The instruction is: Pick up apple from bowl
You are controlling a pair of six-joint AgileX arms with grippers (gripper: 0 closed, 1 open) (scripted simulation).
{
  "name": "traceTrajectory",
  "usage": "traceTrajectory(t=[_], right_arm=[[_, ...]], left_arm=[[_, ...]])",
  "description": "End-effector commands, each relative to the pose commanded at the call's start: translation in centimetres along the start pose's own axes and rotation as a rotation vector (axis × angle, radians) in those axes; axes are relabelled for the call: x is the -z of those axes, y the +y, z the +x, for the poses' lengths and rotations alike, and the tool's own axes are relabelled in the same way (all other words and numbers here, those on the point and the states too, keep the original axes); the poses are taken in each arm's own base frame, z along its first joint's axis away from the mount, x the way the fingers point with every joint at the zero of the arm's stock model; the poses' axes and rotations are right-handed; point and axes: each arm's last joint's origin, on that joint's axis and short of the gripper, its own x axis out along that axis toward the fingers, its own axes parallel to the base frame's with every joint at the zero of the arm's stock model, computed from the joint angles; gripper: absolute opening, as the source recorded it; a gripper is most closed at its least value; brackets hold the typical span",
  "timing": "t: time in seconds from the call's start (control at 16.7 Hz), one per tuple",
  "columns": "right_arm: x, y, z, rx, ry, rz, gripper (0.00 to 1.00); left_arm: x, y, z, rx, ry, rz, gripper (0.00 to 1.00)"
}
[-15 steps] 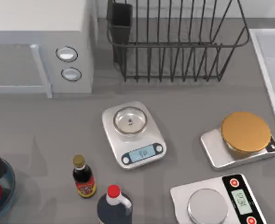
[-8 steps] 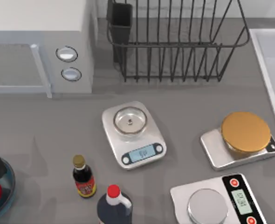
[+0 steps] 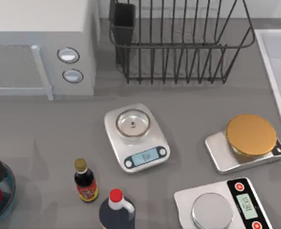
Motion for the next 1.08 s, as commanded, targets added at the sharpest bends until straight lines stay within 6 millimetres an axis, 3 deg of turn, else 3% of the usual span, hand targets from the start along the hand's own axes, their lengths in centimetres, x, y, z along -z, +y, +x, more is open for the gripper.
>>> traceTrajectory(t=[0.66,0.84,1.08], right_arm=[[0.0,0.0,0.0,0.0,0.0,0.0,1.0],[0.0,0.0,0.0,0.0,0.0,0.0,1.0],[0.0,0.0,0.0,0.0,0.0,0.0,1.0]], left_arm=[[-0.4,0.1,0.0,-0.005,0.037,0.006,1.0],[-1.7,0.3,0.4,-0.019,0.186,0.022,1.0],[-3.5,0.7,2.1,-0.036,0.539,0.046,1.0]])
